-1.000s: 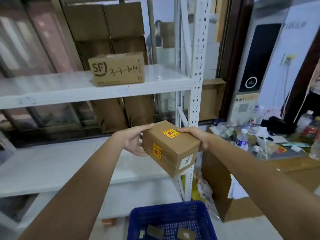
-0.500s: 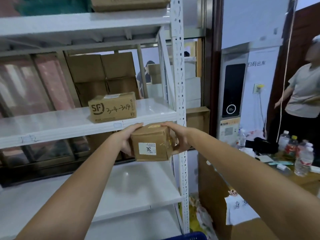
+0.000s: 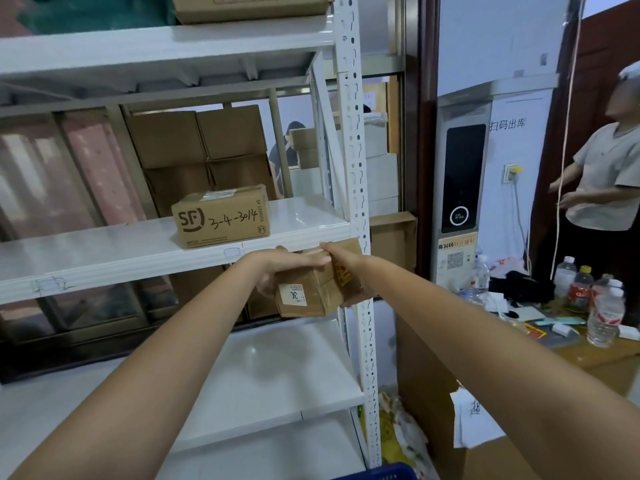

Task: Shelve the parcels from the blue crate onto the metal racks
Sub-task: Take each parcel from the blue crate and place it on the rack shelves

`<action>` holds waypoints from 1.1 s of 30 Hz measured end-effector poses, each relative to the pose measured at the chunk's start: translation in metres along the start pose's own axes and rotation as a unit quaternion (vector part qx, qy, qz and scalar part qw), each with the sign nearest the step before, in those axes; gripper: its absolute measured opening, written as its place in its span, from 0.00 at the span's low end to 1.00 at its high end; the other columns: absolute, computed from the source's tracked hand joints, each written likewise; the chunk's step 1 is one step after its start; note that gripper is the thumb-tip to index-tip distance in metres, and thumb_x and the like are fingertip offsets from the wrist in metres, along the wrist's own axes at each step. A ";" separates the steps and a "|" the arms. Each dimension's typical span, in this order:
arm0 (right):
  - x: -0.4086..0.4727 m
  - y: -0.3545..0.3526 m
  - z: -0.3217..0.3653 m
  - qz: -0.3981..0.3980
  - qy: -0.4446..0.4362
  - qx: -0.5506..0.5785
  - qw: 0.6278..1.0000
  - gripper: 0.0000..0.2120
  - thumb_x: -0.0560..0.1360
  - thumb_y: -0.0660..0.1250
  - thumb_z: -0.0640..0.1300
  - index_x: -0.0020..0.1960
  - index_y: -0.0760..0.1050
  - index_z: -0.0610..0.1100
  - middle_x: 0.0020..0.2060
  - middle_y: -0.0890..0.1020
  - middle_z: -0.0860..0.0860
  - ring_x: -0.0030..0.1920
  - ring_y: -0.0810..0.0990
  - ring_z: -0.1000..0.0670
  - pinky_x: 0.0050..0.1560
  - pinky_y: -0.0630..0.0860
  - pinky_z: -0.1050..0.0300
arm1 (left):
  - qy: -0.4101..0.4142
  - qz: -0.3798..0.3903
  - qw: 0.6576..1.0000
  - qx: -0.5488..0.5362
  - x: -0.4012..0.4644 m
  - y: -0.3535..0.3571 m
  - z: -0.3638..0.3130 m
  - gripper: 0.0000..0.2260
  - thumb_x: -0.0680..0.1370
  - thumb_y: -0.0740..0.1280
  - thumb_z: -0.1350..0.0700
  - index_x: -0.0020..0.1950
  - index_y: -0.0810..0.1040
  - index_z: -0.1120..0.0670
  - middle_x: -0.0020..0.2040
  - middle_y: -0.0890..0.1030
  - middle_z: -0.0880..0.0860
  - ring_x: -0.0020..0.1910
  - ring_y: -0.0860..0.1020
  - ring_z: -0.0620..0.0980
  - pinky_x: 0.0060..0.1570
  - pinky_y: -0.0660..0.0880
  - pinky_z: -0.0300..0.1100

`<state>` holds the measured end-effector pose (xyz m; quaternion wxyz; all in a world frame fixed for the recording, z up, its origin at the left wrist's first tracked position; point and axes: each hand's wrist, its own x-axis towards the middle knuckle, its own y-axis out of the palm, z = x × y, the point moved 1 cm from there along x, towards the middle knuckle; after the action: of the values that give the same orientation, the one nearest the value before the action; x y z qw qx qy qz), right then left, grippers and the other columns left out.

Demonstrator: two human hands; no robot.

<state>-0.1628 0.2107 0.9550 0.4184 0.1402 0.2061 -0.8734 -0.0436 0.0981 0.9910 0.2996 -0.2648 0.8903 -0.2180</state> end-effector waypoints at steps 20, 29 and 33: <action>0.009 -0.054 -0.001 0.157 -0.063 0.014 0.985 0.28 0.68 0.68 0.66 0.58 0.76 0.47 0.52 0.81 0.44 0.54 0.78 0.41 0.56 0.75 0.45 | -0.021 0.141 0.967 -0.211 0.008 -0.052 0.050 0.30 0.69 0.62 0.31 0.60 0.78 0.53 0.62 0.78 0.63 0.61 0.72 0.65 0.57 0.69 0.60; 0.008 -0.046 -0.004 0.313 0.010 -0.060 0.948 0.44 0.65 0.63 0.76 0.72 0.67 0.50 0.67 0.72 0.40 0.65 0.73 0.35 0.66 0.69 0.32 | 0.039 0.014 0.955 -0.293 0.028 -0.052 0.075 0.20 0.72 0.65 0.37 0.42 0.83 0.53 0.38 0.84 0.57 0.37 0.81 0.56 0.46 0.73 0.46; 0.002 -0.042 0.009 0.332 0.022 -0.039 0.942 0.42 0.67 0.67 0.71 0.72 0.64 0.49 0.72 0.67 0.38 0.67 0.72 0.32 0.69 0.67 0.33 | 0.067 0.016 0.941 -0.331 0.040 -0.048 0.080 0.19 0.72 0.66 0.38 0.49 0.82 0.52 0.44 0.84 0.57 0.40 0.81 0.57 0.49 0.73 0.48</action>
<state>-0.1981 0.2288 0.9719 0.6848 0.2039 0.1908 -0.6731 -0.0026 0.0192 0.9428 0.1381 -0.3197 0.9343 0.0766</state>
